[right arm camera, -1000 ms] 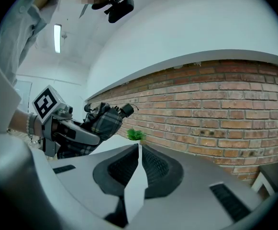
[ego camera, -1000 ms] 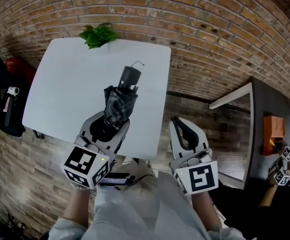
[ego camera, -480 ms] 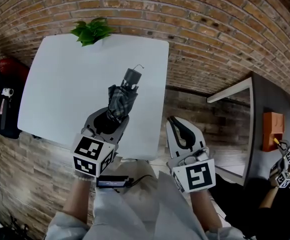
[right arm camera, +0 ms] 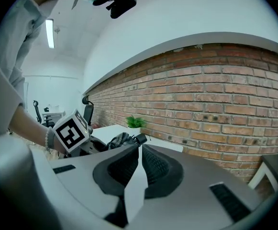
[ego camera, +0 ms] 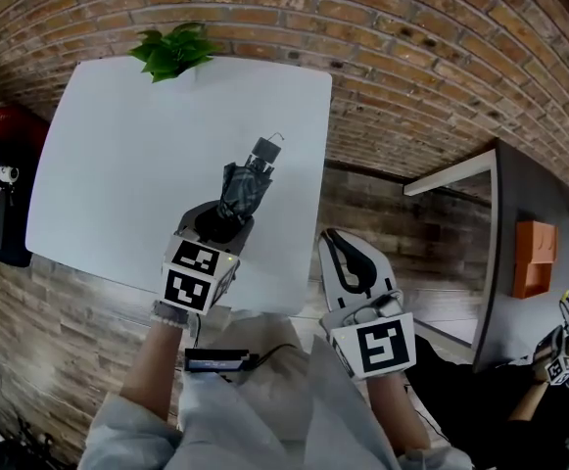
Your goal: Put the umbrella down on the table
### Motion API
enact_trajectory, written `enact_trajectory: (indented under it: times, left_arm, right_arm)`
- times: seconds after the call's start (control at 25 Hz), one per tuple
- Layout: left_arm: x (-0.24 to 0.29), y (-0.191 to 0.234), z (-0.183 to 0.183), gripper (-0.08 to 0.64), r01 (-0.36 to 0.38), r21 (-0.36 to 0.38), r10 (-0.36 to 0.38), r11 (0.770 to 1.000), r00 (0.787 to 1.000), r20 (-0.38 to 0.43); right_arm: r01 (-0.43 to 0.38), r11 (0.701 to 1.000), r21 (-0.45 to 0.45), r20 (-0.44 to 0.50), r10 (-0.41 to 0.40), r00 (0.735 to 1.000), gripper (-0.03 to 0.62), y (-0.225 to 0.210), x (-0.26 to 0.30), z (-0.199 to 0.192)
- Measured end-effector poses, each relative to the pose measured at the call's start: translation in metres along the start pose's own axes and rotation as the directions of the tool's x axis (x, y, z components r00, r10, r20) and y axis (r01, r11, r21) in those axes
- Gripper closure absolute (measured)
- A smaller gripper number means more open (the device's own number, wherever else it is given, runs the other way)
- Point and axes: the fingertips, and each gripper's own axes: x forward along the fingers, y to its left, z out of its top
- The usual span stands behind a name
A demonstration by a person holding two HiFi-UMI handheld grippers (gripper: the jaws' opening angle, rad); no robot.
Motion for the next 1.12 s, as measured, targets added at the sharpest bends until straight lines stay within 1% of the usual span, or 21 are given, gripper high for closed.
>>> enact_trajectory:
  times: [0.24,0.48,0.6,0.76,0.92,1.12]
  left_arm:
    - [0.031,0.011,-0.022,0.353,-0.015,0.013,0.016,1.000,0.996,-0.090]
    - [0.054,0.018,-0.044,0.353,-0.024,0.021,0.027,1.000,0.983,-0.183]
    - [0.062,0.020,-0.051,0.353,-0.021,0.024,0.026,0.999,0.977,-0.212]
    - [0.070,0.022,-0.057,0.351,-0.022,0.024,0.028,0.999,0.967,-0.254]
    - [0.076,0.025,-0.061,0.334,-0.027,0.025,0.033,0.999,0.955,-0.294]
    - [0.078,0.023,-0.063,0.314,-0.002,0.007,0.004,1.000,0.949,-0.315]
  right_arm:
    - [-0.001,1.000,0.009,-0.024,0.001,1.000,0.540,-0.001,0.004,-0.012]
    - [-0.002,1.000,0.013,-0.040,0.002,0.999,0.540,-0.001,0.008,-0.019]
    - [-0.001,1.000,0.016,-0.045,0.002,0.999,0.540,-0.001,0.009,-0.023]
    - [0.005,1.000,0.026,-0.026,-0.004,1.000,0.540,-0.001,0.013,-0.021]
    - [0.001,1.000,0.026,-0.032,0.000,0.999,0.540,0.000,0.013,-0.022]
    - [0.001,1.000,0.028,-0.032,0.000,0.999,0.540,0.001,0.011,-0.025]
